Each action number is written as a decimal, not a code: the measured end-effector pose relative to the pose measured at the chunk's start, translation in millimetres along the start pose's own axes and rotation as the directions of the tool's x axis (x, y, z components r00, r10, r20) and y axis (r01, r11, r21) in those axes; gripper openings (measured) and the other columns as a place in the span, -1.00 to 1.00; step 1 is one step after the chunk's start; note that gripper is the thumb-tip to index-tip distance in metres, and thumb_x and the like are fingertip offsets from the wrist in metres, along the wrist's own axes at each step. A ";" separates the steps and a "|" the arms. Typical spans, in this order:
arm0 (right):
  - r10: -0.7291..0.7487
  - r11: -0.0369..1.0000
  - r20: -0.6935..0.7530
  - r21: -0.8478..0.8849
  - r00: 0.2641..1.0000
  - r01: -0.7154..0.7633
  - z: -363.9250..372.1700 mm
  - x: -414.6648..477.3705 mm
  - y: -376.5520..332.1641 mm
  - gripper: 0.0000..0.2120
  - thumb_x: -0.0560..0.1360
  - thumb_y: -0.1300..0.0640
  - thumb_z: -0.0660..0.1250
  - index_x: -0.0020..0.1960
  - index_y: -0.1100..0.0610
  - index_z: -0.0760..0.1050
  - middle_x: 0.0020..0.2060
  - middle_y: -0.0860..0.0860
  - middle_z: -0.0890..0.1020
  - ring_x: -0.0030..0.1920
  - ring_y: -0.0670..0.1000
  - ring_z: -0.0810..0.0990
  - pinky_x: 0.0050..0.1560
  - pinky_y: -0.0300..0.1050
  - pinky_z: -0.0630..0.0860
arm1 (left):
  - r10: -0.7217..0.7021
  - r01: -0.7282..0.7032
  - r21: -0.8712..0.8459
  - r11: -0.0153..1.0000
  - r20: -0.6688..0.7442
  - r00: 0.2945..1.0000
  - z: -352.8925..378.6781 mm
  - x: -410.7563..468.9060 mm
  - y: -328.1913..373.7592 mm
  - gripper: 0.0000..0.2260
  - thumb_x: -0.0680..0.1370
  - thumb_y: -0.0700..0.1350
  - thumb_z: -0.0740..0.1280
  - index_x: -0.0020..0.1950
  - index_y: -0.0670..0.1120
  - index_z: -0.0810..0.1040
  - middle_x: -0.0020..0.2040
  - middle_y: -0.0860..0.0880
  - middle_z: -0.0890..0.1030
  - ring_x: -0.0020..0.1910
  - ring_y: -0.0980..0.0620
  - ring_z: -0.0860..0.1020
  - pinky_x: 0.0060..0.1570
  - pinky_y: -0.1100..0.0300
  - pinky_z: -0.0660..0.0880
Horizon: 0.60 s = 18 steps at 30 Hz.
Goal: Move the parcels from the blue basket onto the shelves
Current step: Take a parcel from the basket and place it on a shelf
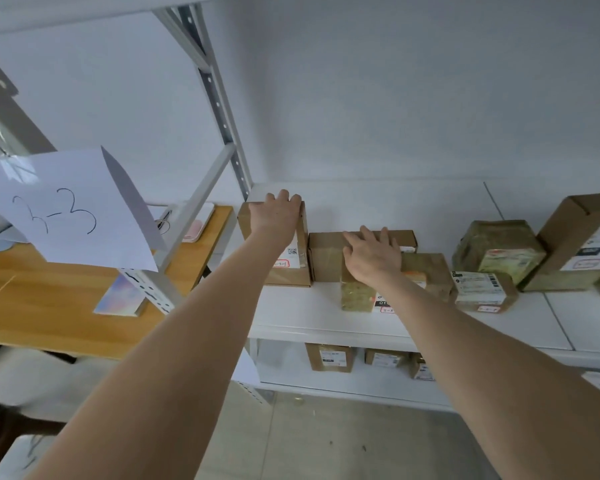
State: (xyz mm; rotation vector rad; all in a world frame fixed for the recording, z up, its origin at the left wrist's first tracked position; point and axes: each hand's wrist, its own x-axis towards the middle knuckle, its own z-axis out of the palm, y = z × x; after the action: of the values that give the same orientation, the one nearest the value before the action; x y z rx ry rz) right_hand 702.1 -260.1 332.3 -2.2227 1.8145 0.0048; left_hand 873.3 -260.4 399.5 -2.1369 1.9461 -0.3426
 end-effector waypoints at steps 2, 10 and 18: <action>-0.035 0.999 0.016 0.024 0.999 0.035 -4.1 -0.9 2.5 -0.55 0.66 -0.03 -0.10 0.55 -0.09 0.11 0.56 0.00 0.09 0.54 0.24 -0.04 0.51 0.18 0.01 | -0.002 0.002 -0.001 1.000 0.004 1.000 0.7 -0.5 -1.2 -0.46 0.49 -0.16 0.40 0.39 -0.07 0.23 0.25 -0.08 0.37 0.22 -0.09 0.41 -0.04 0.06 0.40; 0.067 0.991 -0.216 0.128 0.974 -0.040 -35.3 -21.8 58.4 -0.61 0.65 0.09 0.03 0.44 0.08 0.33 0.41 0.12 0.33 0.41 0.14 0.26 0.34 0.06 0.29 | 0.074 -0.074 0.012 0.997 -0.029 0.997 -15.0 -13.4 16.9 -0.33 0.49 -0.22 0.34 0.52 -0.13 0.07 0.47 -0.16 0.22 0.51 -0.11 0.10 0.45 -0.01 0.16; 0.111 0.991 -0.120 0.083 0.986 -0.102 -28.4 -49.9 103.6 -0.31 0.50 -0.16 0.28 0.53 0.01 0.14 0.50 0.10 0.20 0.51 0.16 0.09 0.47 0.12 0.14 | 0.395 -0.391 -0.182 0.902 -0.016 0.919 -7.8 -46.5 107.3 -0.60 0.54 -0.17 0.23 0.39 -0.06 0.39 0.36 -0.06 0.36 0.30 -0.07 0.38 0.06 0.03 0.47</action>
State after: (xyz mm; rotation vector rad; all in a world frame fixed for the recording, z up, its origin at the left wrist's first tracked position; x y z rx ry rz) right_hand 587.0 -236.6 347.0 -2.1142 1.9623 -0.1835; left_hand 765.5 -224.0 371.3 -1.7654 2.4102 -0.0682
